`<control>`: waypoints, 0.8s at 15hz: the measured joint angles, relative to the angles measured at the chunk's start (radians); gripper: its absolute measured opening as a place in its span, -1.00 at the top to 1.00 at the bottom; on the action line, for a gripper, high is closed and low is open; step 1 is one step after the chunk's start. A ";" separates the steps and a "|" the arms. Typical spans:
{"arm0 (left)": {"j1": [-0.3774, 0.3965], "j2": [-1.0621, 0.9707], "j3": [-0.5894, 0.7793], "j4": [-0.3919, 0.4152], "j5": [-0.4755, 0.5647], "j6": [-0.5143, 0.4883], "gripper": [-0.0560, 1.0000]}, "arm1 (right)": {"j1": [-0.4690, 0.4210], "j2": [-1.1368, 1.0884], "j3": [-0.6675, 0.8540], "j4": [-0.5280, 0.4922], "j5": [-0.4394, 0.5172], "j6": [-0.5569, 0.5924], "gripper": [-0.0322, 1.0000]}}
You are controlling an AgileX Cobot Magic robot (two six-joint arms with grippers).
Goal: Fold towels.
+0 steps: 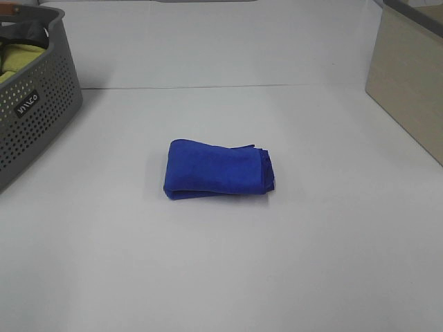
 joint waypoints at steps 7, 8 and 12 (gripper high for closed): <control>0.233 -0.089 0.000 0.001 -0.001 0.000 -0.35 | -0.156 -0.008 0.000 0.001 0.000 0.001 -0.57; 0.259 -0.111 0.000 0.001 -0.001 0.000 -0.35 | -0.170 -0.015 0.000 0.001 -0.001 0.001 -0.57; 0.335 -0.178 0.000 0.001 -0.001 0.000 -0.35 | -0.195 -0.112 0.002 0.001 -0.004 0.001 -0.57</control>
